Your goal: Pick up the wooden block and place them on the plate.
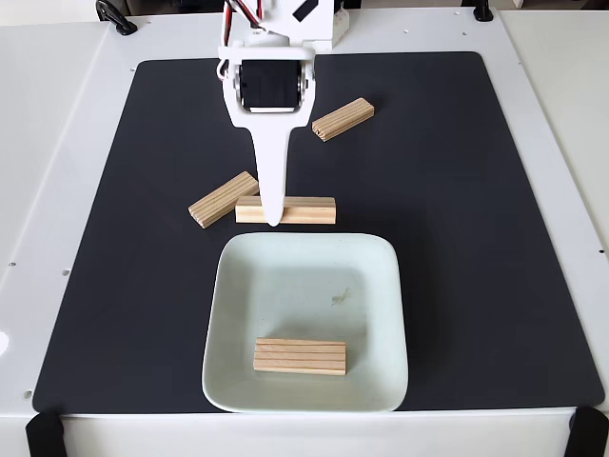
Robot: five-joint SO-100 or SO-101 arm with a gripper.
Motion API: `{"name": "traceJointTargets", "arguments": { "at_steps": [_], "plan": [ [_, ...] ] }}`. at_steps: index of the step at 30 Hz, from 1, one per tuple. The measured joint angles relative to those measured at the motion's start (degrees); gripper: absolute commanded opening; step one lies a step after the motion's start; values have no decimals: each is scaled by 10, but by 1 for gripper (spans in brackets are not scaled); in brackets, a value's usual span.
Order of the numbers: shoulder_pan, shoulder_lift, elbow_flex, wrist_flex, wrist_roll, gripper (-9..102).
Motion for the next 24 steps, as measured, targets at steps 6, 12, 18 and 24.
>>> {"name": "traceJointTargets", "arguments": {
  "at_steps": [6, 12, 18, 24],
  "plan": [
    [0, -103, -123, 0, 0, 0],
    [-17, -191, -250, 0, 0, 0],
    [-19, -245, -334, 0, 0, 0],
    [-30, -265, -354, 0, 0, 0]
  ]
}}
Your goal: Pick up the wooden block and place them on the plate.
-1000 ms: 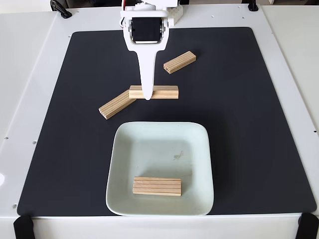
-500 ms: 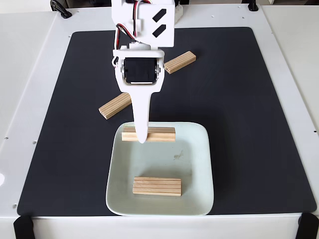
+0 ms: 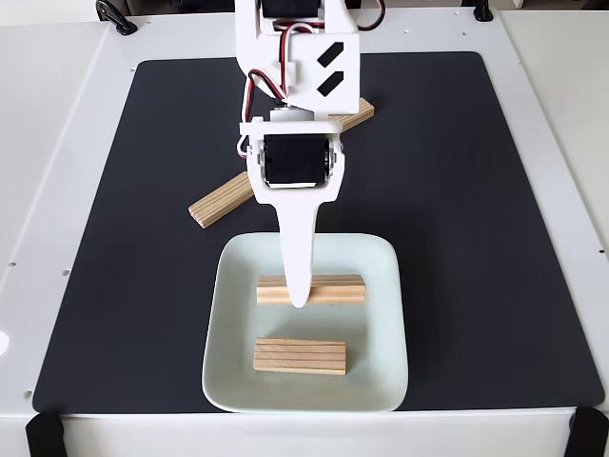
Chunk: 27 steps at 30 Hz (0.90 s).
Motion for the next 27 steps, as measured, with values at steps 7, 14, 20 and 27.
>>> {"name": "traceJointTargets", "arguments": {
  "at_steps": [7, 14, 20, 27],
  "plan": [
    [-6, 0, -1, 0, 21, 0],
    [-5, 0, -12, 0, 31, 0],
    [-5, 0, -25, 0, 31, 0],
    [-5, -29, -37, 0, 31, 0]
  ]
}}
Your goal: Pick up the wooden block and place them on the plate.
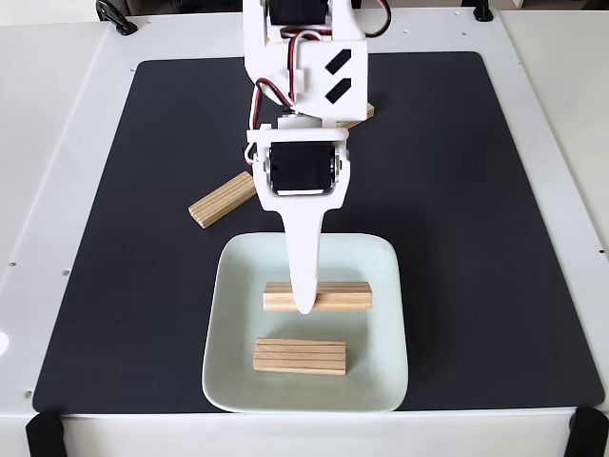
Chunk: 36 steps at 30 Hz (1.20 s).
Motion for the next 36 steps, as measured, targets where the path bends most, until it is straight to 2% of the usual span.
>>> {"name": "traceJointTargets", "arguments": {
  "at_steps": [12, 19, 22, 36],
  "plan": [
    [0, -11, -24, 0, 0, 1],
    [0, -11, -24, 0, 0, 20],
    [0, -11, -24, 0, 0, 24],
    [0, -11, -24, 0, 0, 25]
  ]
}}
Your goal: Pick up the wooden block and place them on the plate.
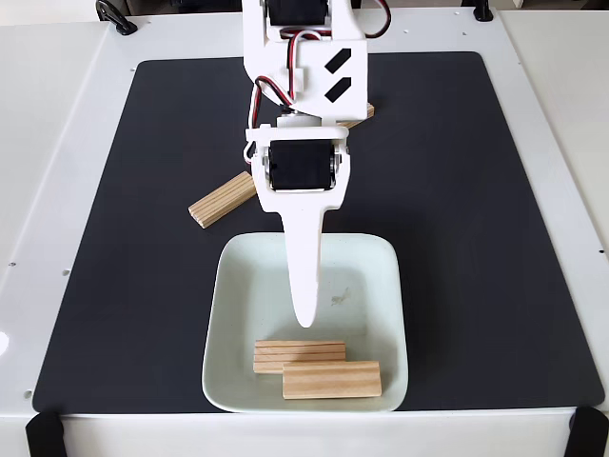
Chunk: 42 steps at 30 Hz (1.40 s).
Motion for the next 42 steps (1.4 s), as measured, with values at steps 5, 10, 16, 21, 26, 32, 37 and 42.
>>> {"name": "traceJointTargets", "arguments": {
  "at_steps": [5, 10, 16, 21, 26, 32, 37, 42],
  "plan": [
    [0, 0, 0, 0, 0, 25],
    [9, 38, 47, 34, 0, 11],
    [18, 178, 215, 48, 0, 1],
    [24, 317, 370, 48, -84, 0],
    [45, 440, 525, 48, -197, 0],
    [80, 535, 672, 51, -390, 0],
    [145, 554, 708, 53, -551, 0],
    [156, 527, 718, 53, -572, 0]
  ]
}}
